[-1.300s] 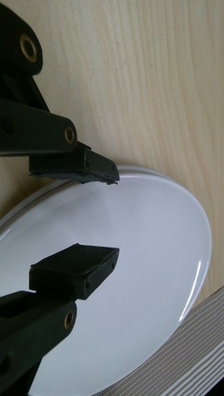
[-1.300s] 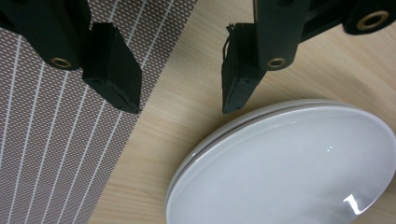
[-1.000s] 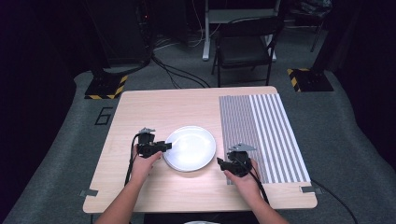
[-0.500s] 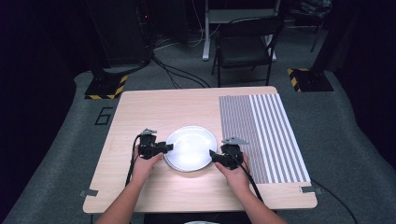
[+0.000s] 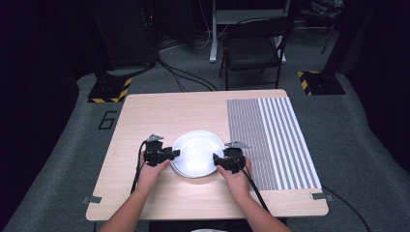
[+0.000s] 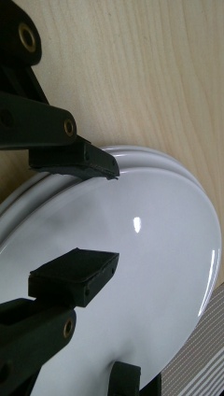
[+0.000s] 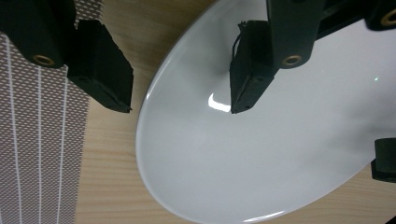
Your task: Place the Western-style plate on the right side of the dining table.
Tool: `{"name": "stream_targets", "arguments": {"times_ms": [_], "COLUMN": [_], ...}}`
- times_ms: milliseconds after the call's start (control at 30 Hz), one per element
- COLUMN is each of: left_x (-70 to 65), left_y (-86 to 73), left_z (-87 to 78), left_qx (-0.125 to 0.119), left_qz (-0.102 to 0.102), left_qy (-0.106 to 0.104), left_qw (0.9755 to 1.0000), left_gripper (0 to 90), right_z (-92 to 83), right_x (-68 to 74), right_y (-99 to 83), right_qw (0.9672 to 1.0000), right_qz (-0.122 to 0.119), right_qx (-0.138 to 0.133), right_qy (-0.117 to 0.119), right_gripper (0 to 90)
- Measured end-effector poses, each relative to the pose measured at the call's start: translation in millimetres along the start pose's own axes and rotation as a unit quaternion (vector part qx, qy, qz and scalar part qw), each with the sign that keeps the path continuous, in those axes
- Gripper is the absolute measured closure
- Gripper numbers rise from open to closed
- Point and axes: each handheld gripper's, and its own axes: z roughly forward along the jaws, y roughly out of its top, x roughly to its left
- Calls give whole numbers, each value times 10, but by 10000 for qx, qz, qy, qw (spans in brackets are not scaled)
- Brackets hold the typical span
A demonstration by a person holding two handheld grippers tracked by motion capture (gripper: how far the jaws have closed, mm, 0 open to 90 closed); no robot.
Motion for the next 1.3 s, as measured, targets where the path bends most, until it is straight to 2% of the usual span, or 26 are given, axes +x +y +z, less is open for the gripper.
{"name": "stream_targets", "arguments": {"times_ms": [167, 400, 633, 933, 1100, 1300], "left_x": [-10, -8, -36, -114, -179, -262], "left_y": [-8, -9, -1, 8, 21, 53], "left_z": [17, 21, 50, 120, 184, 271], "left_qx": [0, 15, 62, 98, 84, 122], "left_qz": [-52, -62, -16, -10, 1, 124], "left_qy": [-52, -101, -177, -298, -407, -512], "left_qw": [10000, 9999, 9998, 9995, 9991, 9985], "left_gripper": [527, 531, 534, 532, 534, 532], "right_z": [25, 8, -39, -166, -241, -319], "right_x": [28, 15, -15, -100, -171, -256], "right_y": [-10, 5, 25, 69, 86, 92], "right_qw": [9999, 9998, 9999, 9997, 9997, 9996], "right_qz": [51, 190, 133, 168, 165, 201], "right_qx": [-33, -17, -36, -164, -178, -190], "right_qy": [101, 67, -15, 58, 5, -114], "right_gripper": [383, 419, 434, 434, 435, 434]}}
